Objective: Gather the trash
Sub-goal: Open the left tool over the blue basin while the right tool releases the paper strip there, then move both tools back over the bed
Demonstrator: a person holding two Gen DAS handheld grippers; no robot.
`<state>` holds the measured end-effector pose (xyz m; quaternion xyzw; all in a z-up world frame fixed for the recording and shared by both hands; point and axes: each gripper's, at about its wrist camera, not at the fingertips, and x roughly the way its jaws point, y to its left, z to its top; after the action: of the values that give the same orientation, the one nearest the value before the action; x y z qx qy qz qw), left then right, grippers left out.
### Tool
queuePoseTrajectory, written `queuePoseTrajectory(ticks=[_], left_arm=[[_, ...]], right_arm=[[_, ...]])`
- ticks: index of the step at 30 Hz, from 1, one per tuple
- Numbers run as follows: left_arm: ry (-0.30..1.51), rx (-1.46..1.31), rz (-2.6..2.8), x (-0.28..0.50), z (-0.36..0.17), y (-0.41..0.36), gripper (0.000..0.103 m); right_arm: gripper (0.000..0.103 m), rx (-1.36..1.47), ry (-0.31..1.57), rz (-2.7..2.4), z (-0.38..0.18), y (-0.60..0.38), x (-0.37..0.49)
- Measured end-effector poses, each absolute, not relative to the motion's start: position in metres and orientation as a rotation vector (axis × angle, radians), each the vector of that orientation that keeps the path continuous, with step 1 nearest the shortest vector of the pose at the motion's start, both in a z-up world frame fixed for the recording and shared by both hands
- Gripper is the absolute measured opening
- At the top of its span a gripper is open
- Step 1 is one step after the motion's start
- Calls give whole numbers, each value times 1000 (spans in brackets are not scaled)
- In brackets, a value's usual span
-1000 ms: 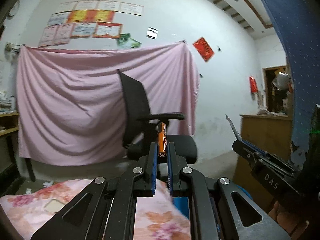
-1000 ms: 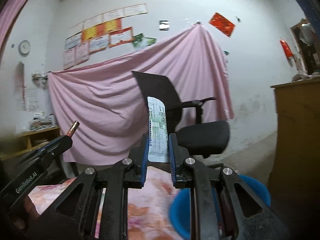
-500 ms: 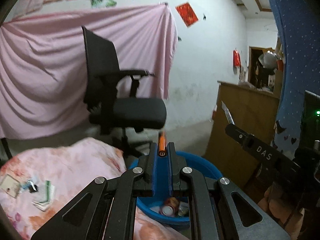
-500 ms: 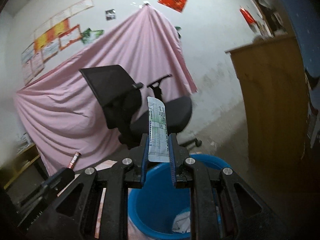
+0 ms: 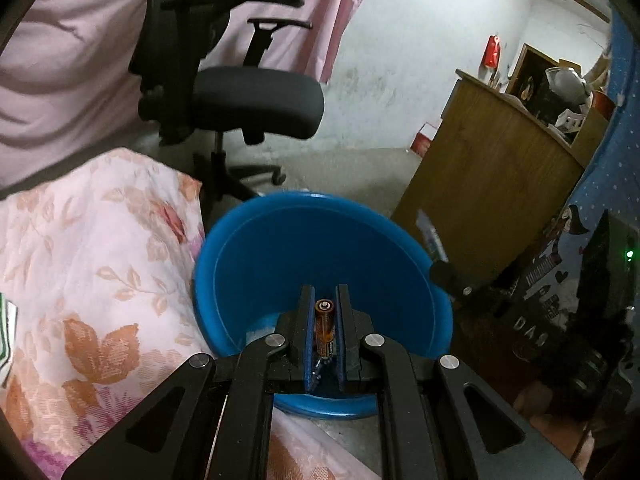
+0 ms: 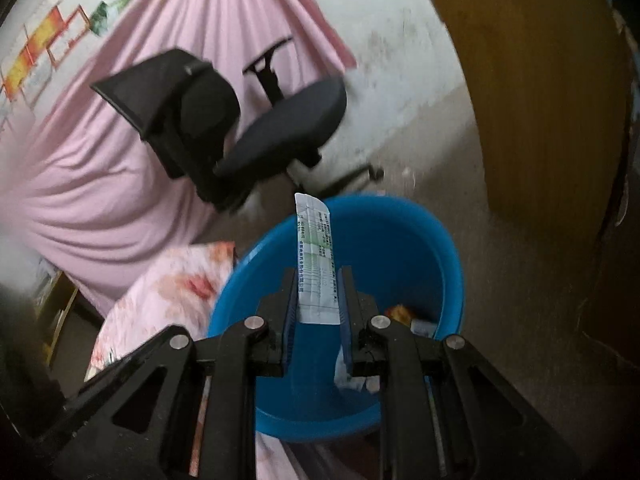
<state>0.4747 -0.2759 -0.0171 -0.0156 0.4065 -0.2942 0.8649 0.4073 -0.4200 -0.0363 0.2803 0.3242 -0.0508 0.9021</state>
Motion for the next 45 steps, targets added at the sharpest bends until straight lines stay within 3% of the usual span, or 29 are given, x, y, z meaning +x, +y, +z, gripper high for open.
queuePoseTrajectory(ticks=[16, 20, 21, 25, 33, 38, 41, 43, 45], left_arm=[[948, -75, -621, 483, -28, -264, 9], [950, -95, -605, 484, -26, -258, 30], [946, -107, -603, 484, -25, -255, 30], [917, -95, -568, 481, -15, -242, 32], [809, -88, -508, 468, 18, -209, 46], [698, -120, -456, 454, 41, -179, 49], [620, -135, -415, 444, 54, -160, 56], [568, -146, -384, 437, 61, -146, 60], [526, -158, -352, 431, 68, -131, 73]], right_arm=[[42, 597, 754, -63, -49, -419, 414], [44, 596, 748, -66, -48, -419, 414], [45, 593, 745, -70, -47, -418, 414], [53, 568, 707, -95, -39, -415, 412], [73, 498, 619, -117, -15, -398, 409], [91, 417, 516, -112, 11, -374, 402], [103, 388, 426, -96, 27, -359, 394], [103, 376, 363, -75, 36, -349, 389], [103, 369, 323, -60, 42, -340, 386]])
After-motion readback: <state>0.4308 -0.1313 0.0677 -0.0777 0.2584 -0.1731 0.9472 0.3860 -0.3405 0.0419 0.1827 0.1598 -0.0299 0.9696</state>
